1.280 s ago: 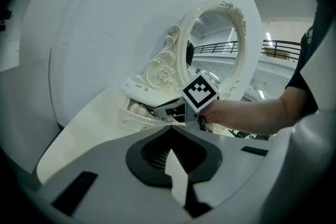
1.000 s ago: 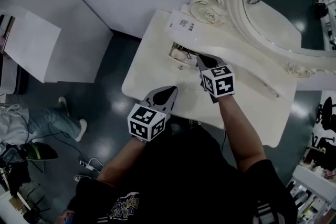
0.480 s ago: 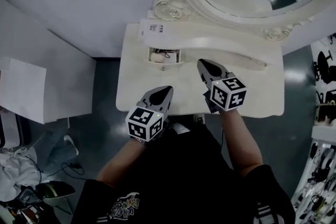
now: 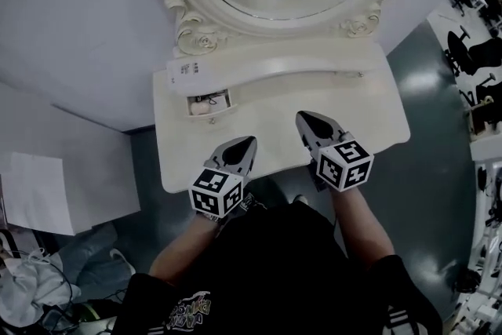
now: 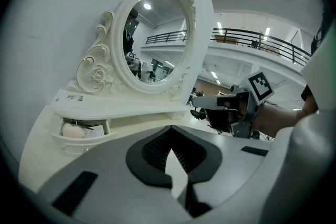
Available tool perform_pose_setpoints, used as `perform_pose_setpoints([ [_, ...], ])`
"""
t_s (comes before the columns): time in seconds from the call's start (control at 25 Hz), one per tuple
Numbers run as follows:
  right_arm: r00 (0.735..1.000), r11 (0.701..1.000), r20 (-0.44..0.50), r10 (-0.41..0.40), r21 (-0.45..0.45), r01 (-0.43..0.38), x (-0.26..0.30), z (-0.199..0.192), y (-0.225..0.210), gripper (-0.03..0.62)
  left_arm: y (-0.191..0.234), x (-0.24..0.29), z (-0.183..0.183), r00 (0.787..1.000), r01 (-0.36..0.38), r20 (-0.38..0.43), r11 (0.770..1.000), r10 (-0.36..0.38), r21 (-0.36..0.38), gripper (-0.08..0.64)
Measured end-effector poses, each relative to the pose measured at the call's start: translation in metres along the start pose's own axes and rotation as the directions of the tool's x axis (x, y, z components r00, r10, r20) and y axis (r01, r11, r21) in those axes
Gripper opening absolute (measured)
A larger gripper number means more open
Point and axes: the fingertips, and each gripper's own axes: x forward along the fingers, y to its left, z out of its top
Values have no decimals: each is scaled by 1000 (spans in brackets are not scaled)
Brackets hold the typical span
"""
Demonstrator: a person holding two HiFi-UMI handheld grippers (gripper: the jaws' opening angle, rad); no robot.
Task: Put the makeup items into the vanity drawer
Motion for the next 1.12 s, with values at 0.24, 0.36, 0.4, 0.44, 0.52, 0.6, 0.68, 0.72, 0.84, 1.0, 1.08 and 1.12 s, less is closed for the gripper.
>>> perform_pose_setpoints([
  [0.24,1000,1000,23,-14,3,13,-41,-6,-8,29,-32,13,-5,1000,3,-8,1000,-4,-1,0],
  [0.36,1000,1000,20,-3,-12,3,-60,-15,-11,29,-53,19,-11,1000,0,-12,1000,0,-6,0],
  [0.4,1000,1000,16,3,-16,-3,-66,-19,-11,29,-61,20,-13,1000,-3,-14,1000,3,-6,0],
  [0.44,1000,1000,13,11,-17,-10,-72,-23,-12,29,-68,20,-15,1000,-6,-16,1000,6,-4,0],
  [0.52,1000,1000,6,25,-14,-25,-85,-30,-15,29,-82,21,-20,1000,-17,-21,1000,17,-5,0],
  [0.6,999,999,0,35,-10,-35,-99,-37,-18,29,-95,22,-25,999,-31,-24,999,31,-6,0],
  [0.68,999,999,-7,44,-9,-44,-113,-44,-21,29,-107,22,-30,998,-49,-27,999,49,-9,0],
  [0.72,999,999,-10,49,-9,-49,-120,-48,-21,29,-113,22,-34,998,-56,-29,998,56,-12,0],
  [0.84,997,998,-24,69,-10,-70,-141,-64,-22,29,-135,24,-49,997,-65,-39,998,64,-20,0],
  [1.0,995,996,-44,87,-12,-88,-166,-83,-29,29,-165,26,-67,997,-63,-46,998,62,-25,0],
  [1.08,995,996,-46,91,-11,-91,-178,-90,-33,29,-176,26,-74,997,-68,-43,997,67,-29,0],
  [1.12,995,996,-45,93,-12,-93,-183,-92,-35,29,-182,26,-78,997,-71,-41,997,69,-31,0],
])
